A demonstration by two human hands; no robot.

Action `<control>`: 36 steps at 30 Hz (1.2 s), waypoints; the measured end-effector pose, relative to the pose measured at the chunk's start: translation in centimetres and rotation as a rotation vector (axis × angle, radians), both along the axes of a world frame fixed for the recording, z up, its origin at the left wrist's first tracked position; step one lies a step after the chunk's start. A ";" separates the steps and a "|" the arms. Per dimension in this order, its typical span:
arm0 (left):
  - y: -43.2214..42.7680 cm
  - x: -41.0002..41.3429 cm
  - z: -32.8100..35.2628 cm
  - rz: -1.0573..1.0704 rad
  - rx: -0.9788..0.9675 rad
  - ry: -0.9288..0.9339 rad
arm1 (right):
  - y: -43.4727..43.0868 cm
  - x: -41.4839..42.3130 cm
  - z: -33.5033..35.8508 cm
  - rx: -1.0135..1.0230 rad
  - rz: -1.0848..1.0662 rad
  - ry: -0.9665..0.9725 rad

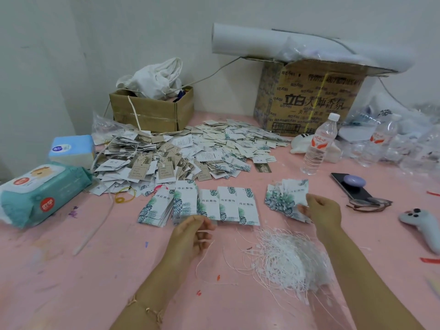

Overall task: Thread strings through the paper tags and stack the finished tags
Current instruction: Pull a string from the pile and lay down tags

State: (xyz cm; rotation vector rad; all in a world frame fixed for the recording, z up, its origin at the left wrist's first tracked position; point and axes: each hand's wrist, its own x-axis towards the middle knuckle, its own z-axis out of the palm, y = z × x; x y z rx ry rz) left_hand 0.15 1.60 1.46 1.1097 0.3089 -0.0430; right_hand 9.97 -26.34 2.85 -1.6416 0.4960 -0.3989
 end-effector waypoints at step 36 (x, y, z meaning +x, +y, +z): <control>-0.3 0.3 0.0 -0.041 0.040 0.029 | 10.8 -6.6 -3.5 -0.982 0.240 -0.304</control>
